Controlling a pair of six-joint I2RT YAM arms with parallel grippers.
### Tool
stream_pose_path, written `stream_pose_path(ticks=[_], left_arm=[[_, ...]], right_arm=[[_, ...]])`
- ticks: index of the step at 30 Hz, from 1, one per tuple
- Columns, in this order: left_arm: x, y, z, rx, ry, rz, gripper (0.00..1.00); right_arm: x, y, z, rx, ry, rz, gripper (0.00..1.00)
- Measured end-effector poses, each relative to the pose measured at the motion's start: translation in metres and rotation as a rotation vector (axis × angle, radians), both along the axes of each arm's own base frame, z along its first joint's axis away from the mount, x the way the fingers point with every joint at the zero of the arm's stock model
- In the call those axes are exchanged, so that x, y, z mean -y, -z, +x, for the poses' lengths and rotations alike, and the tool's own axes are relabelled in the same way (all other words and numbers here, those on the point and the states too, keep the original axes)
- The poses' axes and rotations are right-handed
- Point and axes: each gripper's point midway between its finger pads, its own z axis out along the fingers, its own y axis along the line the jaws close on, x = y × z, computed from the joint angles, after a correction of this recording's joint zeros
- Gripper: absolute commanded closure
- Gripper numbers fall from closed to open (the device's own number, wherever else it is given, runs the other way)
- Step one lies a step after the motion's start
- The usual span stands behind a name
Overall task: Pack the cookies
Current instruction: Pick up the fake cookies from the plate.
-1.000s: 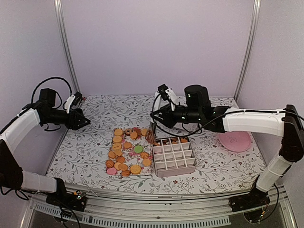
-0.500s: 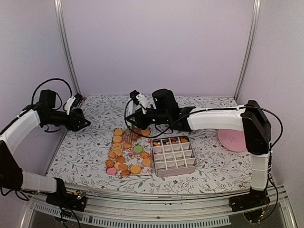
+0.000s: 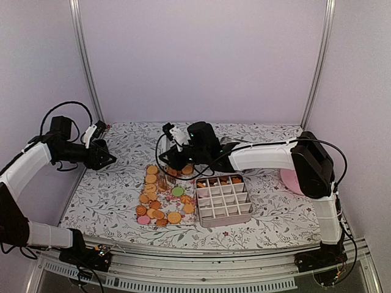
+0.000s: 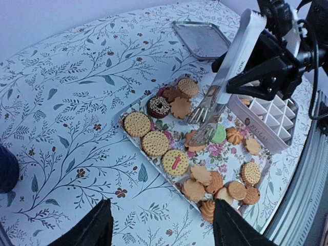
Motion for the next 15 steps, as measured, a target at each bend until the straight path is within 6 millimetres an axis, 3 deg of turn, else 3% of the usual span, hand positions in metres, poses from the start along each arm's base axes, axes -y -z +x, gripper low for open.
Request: stream_pose_path(ticks=[9, 15], left_arm=[[0.000, 0.004, -0.001, -0.005, 0.001, 0.006, 0.33], [-0.001, 0.004, -0.001, -0.004, 0.000, 0.008, 0.32]], right_arm=[[-0.010, 0.005, -0.007, -0.008, -0.028, 0.018, 0.58], [-0.018, 0.007, -0.021, -0.017, -0.057, 0.036, 0.67]])
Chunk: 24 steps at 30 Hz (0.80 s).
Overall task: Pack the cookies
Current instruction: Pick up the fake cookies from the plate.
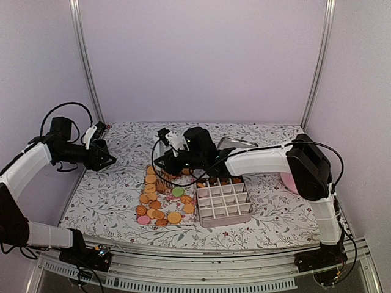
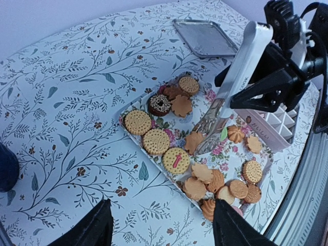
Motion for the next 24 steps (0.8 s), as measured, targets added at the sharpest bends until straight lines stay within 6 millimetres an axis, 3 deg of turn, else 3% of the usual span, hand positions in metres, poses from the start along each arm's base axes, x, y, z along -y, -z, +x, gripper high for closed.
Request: stream_pose_path(ticks=[6, 11, 15, 18, 24], left_arm=[[0.000, 0.000, 0.000, 0.002, 0.000, 0.000, 0.33], [0.000, -0.001, 0.001, 0.006, 0.000, 0.001, 0.33], [0.000, -0.001, 0.001, 0.007, -0.001, 0.001, 0.33], [0.000, -0.001, 0.002, 0.010, -0.001, 0.001, 0.33], [0.000, 0.001, 0.003, 0.006, -0.001, 0.001, 0.33]], right_arm=[[0.002, 0.003, -0.004, -0.014, 0.002, 0.023, 0.91], [0.008, 0.001, -0.007, -0.015, 0.013, 0.014, 0.99], [0.020, -0.003, -0.010, -0.007, 0.033, -0.009, 1.00], [0.036, -0.015, -0.014, 0.017, 0.055, -0.021, 1.00], [0.076, -0.064, -0.025, 0.097, 0.109, 0.006, 1.00]])
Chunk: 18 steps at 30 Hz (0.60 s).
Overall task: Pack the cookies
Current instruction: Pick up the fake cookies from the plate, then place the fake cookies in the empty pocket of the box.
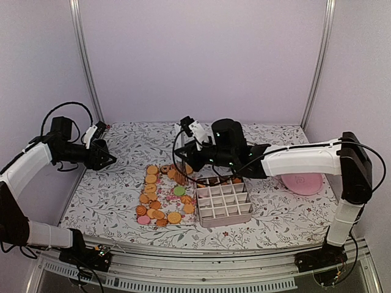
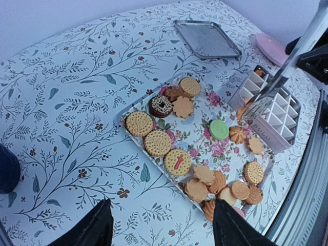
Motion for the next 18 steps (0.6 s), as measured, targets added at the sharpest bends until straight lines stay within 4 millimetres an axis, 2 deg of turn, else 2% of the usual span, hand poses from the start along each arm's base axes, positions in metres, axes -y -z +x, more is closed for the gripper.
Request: stream_pose_path(ticks=[2, 5, 12, 18], left_arm=[[0.000, 0.001, 0.000, -0.004, 0.000, 0.000, 0.33], [0.000, 0.003, 0.001, -0.009, -0.001, -0.001, 0.33], [-0.001, 0.003, 0.001, -0.014, -0.007, -0.001, 0.33], [-0.001, 0.003, 0.001, -0.014, -0.009, 0.001, 0.33]], right_arm=[[0.018, -0.013, -0.003, 0.023, 0.027, 0.010, 1.00], [0.042, -0.016, -0.007, 0.035, 0.063, 0.008, 1.00], [0.094, 0.021, -0.008, 0.010, 0.169, -0.081, 1.00], [0.124, 0.014, -0.011, 0.021, 0.227, -0.072, 1.00]])
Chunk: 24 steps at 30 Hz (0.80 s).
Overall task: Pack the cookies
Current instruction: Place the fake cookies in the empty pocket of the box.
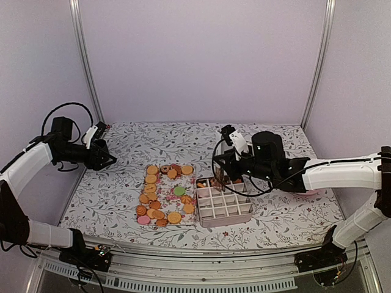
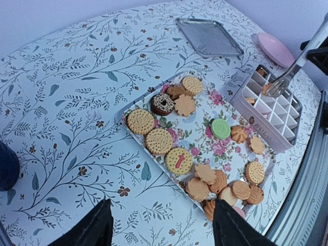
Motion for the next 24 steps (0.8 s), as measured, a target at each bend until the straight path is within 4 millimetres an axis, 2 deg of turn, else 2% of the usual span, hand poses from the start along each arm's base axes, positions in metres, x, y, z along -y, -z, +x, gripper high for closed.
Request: stream_pose_path(ticks=[8, 12, 19, 24], left_arm=[[-0.0001, 0.0000, 0.0000, -0.001, -0.001, 0.000, 0.33], [-0.0005, 0.0003, 0.0002, -0.001, -0.003, 0.002, 0.33], [-0.0005, 0.0003, 0.0002, -0.001, -0.003, 0.002, 0.33], [-0.0005, 0.0003, 0.0002, -0.001, -0.003, 0.002, 0.33]], right_arm=[[0.0057, -0.0016, 0.0000, -0.002, 0.009, -0.001, 0.98], [0.0041, -0.0011, -0.0019, -0.007, -0.005, 0.001, 0.89], [0.0027, 0.0009, -0.0043, -0.023, -0.016, 0.004, 0.65], [0.0031, 0.0017, -0.0043, -0.028, -0.013, 0.005, 0.61]])
